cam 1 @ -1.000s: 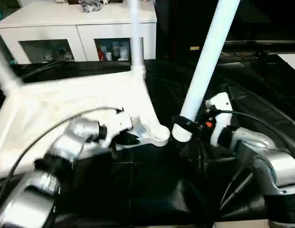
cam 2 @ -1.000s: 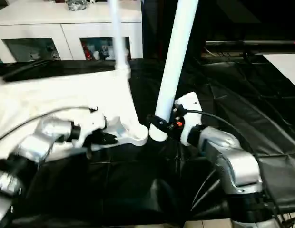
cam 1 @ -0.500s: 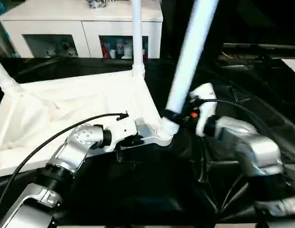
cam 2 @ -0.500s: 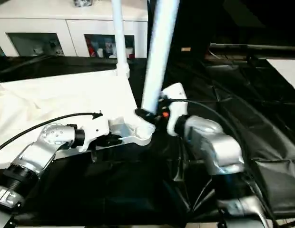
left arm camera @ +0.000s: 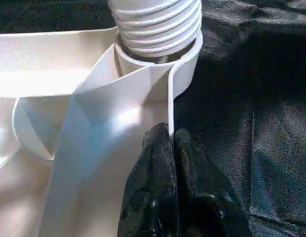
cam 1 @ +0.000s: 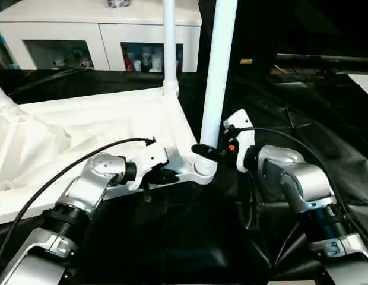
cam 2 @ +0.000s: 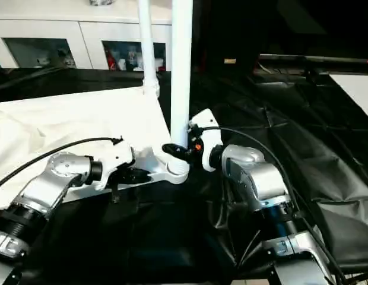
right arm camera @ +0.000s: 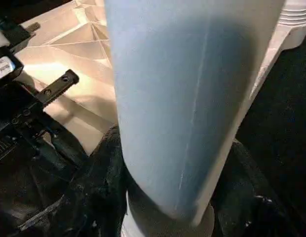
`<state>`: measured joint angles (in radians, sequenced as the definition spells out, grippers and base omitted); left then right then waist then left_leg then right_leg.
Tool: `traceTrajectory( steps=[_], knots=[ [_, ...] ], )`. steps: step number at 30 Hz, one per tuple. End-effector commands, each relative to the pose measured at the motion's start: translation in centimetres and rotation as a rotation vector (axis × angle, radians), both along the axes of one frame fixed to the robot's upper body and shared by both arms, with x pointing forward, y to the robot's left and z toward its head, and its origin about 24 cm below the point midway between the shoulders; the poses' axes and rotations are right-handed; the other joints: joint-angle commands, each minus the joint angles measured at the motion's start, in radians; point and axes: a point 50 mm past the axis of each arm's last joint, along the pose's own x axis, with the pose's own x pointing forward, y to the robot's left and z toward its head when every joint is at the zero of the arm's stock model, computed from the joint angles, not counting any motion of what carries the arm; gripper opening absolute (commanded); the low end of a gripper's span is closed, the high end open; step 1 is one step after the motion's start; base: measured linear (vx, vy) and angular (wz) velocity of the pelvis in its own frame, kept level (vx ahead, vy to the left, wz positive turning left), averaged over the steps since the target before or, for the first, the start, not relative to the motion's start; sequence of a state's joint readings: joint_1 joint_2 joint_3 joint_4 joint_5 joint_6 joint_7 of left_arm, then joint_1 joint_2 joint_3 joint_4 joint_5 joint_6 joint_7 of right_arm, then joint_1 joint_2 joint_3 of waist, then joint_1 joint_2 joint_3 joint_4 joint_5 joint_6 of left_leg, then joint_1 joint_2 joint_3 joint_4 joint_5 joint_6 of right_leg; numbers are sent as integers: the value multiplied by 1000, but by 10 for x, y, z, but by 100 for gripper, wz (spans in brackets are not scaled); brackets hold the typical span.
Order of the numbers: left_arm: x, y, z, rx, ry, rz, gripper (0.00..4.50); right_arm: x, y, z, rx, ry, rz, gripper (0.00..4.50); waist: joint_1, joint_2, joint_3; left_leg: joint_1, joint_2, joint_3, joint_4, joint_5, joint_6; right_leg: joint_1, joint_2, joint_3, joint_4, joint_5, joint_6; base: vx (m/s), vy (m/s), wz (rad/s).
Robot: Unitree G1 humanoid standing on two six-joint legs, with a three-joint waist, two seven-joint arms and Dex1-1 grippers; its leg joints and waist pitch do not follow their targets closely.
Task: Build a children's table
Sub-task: Insert table leg to table base
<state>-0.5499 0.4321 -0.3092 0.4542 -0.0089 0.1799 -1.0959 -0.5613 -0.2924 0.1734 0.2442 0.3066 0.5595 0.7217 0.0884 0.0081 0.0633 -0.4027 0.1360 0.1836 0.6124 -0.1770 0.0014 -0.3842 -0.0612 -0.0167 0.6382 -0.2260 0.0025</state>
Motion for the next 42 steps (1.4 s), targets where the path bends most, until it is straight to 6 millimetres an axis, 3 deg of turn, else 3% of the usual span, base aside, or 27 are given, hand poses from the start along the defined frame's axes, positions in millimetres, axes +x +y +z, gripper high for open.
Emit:
traceTrajectory(
  steps=[1,10,26,29,35,36,39,40,42],
  knots=[
    [-2,2,-3,14,27,-5,0,3,-2,2,-29,-14,3,188,0,-8,-70,36,92,-35,-81,-166,0,27,-98,39,-69,-53,-258,0,0,0],
    [0,1,-1,8,28,-2,0,4,-5,-8,49,41,-34,188,0,-4,-72,36,92,-36,-81,-174,-9,30,-99,39,-68,-31,-269,0,0,0],
    [3,-2,3,-21,14,18,0,-12,-19,-51,114,40,-151,187,-1,10,-71,40,94,-40,-89,-244,-35,27,-97,39,-71,-35,-273,0,0,0],
    [4,-1,4,-16,11,17,0,-16,-16,-54,69,22,-122,187,-1,11,-69,41,94,-41,-92,-280,-42,26,-98,40,-76,-86,-268,0,0,0],
    [4,1,4,4,6,10,0,-20,-8,-53,-40,-6,-28,186,-3,9,-69,41,95,-42,-94,-275,-44,25,-97,41,-76,-83,-256,0,0,0],
    [4,1,4,4,5,12,0,-20,-5,-53,-55,-2,-6,186,-4,1,-69,40,94,-40,-93,-271,-38,27,-97,41,-77,-80,-257,0,0,0],
    [4,3,4,9,4,16,0,-20,-3,-54,-77,8,30,186,-3,4,-69,39,95,-41,-93,-261,-31,26,-98,41,-77,-83,-258,0,0,0],
    [4,4,4,10,4,17,0,-20,-2,-55,-83,10,38,186,-4,-3,-69,39,95,-40,-93,-261,-28,26,-98,41,-78,-84,-258,0,0,0],
    [3,4,3,10,3,18,0,-20,-2,-57,-91,27,45,186,-3,1,-69,40,96,-41,-94,-262,-27,25,-98,41,-78,-90,-256,0,0,0]
  ],
)
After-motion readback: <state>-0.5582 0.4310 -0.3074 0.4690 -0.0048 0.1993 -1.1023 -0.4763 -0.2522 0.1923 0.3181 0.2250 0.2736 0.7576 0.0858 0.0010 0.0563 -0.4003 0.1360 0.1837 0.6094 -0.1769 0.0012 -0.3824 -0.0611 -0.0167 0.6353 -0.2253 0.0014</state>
